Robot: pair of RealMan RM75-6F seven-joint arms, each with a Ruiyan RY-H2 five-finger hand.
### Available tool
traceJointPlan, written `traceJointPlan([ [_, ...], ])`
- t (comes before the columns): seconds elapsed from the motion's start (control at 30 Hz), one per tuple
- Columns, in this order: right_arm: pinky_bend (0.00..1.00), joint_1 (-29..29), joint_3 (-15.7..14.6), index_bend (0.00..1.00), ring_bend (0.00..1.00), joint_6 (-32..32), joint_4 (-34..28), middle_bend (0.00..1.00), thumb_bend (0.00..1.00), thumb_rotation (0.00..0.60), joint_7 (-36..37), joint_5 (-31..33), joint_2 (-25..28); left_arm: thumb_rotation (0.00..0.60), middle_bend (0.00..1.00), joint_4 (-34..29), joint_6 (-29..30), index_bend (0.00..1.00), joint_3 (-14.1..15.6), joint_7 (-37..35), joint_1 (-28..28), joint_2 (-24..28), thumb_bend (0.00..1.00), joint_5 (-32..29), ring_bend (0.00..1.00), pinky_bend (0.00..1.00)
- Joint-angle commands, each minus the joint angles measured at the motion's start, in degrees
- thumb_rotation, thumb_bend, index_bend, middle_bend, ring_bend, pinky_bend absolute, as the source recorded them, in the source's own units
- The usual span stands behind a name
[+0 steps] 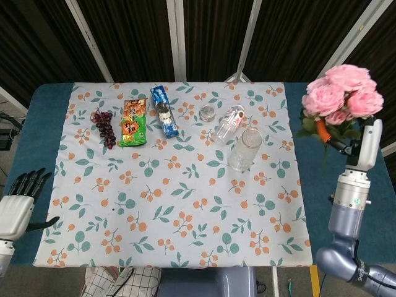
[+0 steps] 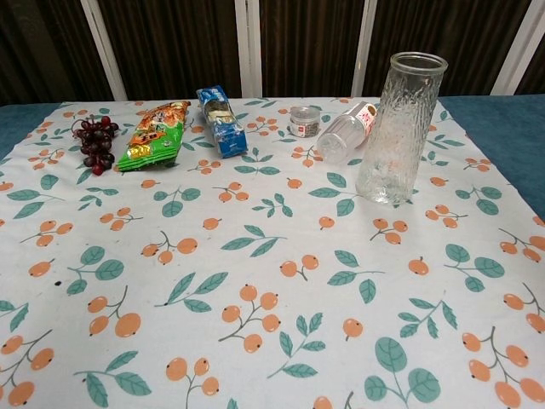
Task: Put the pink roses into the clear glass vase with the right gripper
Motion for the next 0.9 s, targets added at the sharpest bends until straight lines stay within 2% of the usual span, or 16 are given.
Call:
traceJointPlan([
  [0.03,0.22,3.34,4.21,0.43,0.43,0.65,1.09,0.53,0.31,0.6,2.82,4.45,-2.81,0.6,0.0,-0.02,-0.17,0.0,0.0,-0.02,-0.08,-0.01,0.0,-0.09,0.0,0.0],
  [0.2,0.22,8.22,7.59,0.43,0.43,0.08,3.75,0.53,0.31,0.6,3.71,8.66,-6.56,0.6,0.0,-0.02,-0.55,0.0,0.07,-0.19,-0.21,0.07,0.0,-0.21,0.0,0.0],
  [0.33,0.22,12.46,8.74,0.43,0.43,-0.61,6.89,0.53,0.31,0.6,3.08,10.34,-9.45,0.6,0.0,0.04,-0.71,0.0,0.04,-0.43,-0.26,0.15,0.0,-0.39,0.0,0.0],
  [0.5,0.22,17.51,8.46,0.43,0.43,-1.56,12.02,0.53,0.31,0.6,2.07,10.93,-13.22,0.6,0.0,0.12,-0.93,0.0,0.08,-0.63,-0.33,0.26,0.0,-0.51,0.0,0.0],
  [0.6,0.22,19.2,7.34,0.43,0.43,-1.51,14.8,0.53,0.31,0.6,2.12,10.46,-15.39,0.6,0.0,0.08,-1.13,0.0,0.07,-0.94,-0.32,0.4,0.0,-0.82,0.0,0.0],
  [0.9,0.22,23.48,7.19,0.43,0.42,-3.8,24.09,0.53,0.31,0.6,3.68,11.93,-19.97,0.6,0.0,-0.21,-1.85,0.0,0.02,-1.43,-0.47,0.71,0.0,-1.54,0.0,0.0],
])
